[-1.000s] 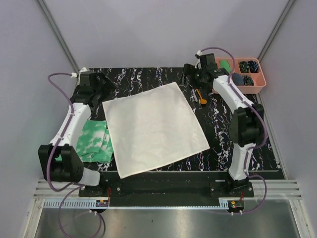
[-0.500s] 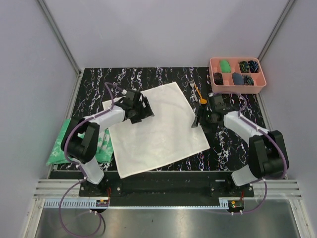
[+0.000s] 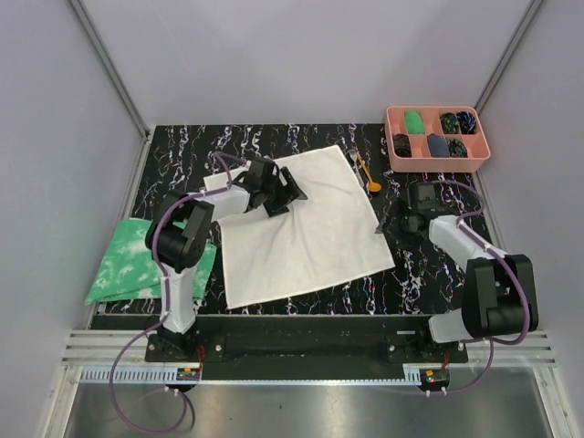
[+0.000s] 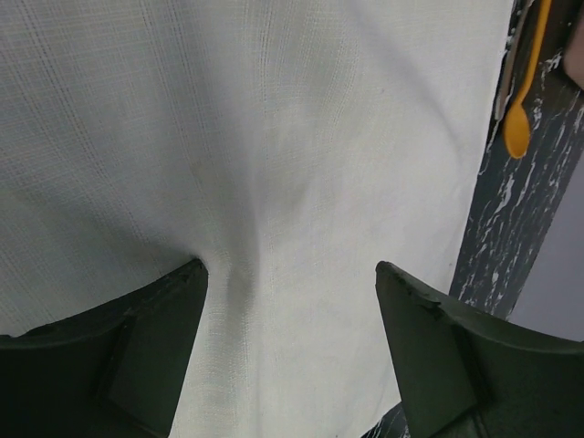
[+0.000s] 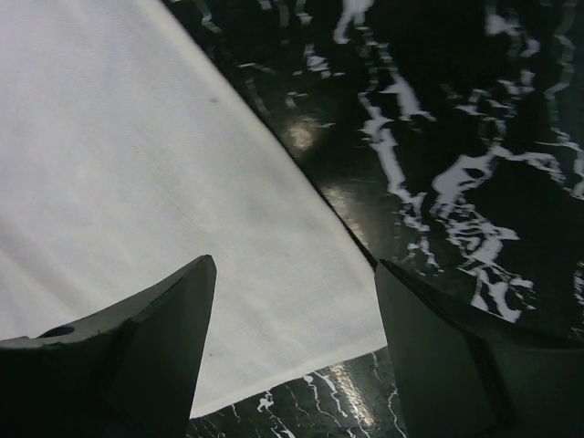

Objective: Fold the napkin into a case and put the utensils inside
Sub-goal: Flatten the napkin at the center of the board, then pick up the flattened napkin from the center of the board.

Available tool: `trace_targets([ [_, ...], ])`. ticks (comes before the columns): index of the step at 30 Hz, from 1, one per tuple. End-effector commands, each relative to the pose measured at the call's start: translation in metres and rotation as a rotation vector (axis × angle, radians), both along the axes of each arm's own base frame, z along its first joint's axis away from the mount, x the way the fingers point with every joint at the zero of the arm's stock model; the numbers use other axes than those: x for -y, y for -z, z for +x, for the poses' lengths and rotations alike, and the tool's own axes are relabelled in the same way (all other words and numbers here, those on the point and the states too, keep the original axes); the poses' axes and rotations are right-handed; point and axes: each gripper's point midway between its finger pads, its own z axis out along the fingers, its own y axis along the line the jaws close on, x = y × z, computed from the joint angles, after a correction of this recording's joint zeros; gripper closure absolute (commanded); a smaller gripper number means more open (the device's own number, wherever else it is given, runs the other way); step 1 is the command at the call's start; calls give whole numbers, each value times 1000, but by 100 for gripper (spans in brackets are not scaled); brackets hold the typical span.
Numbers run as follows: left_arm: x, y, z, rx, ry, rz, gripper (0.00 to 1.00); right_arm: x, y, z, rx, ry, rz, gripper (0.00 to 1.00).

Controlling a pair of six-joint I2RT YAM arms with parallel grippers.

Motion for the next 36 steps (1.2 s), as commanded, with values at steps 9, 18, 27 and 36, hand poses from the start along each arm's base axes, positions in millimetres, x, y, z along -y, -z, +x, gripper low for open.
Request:
trace_targets([
  [9, -23, -52, -41, 92, 3, 144, 18, 41, 16, -42, -111, 286, -83, 36],
  [18, -116, -36, -165, -97, -135, 465, 19, 46, 28, -53, -153, 299, -128, 54],
  [27, -164, -36, -220, -76, -256, 464, 21, 45, 27, -62, -158, 315, -158, 56],
  [36, -177, -33, -236, -159, -234, 561, 17, 32, 40, -61, -198, 303, -197, 56],
])
